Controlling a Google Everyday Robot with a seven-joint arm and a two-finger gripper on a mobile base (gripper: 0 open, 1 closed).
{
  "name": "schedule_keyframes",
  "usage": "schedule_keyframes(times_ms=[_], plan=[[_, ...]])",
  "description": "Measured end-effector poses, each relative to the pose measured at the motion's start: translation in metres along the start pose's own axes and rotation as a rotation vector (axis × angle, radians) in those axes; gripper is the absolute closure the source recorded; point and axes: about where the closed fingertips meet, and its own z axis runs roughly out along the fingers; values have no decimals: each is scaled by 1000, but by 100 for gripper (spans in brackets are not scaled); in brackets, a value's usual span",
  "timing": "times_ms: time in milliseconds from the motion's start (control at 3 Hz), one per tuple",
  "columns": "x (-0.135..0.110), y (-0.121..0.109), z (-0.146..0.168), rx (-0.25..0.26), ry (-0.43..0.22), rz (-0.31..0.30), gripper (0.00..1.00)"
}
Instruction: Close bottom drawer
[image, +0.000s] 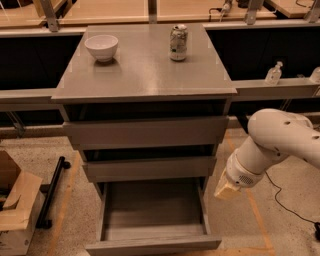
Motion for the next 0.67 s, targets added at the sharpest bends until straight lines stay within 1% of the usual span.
schedule_keyframes(times_ms=[333,667], plan=[[1,1,37,-46,4,20,100],[3,3,101,-118,-2,35,100]])
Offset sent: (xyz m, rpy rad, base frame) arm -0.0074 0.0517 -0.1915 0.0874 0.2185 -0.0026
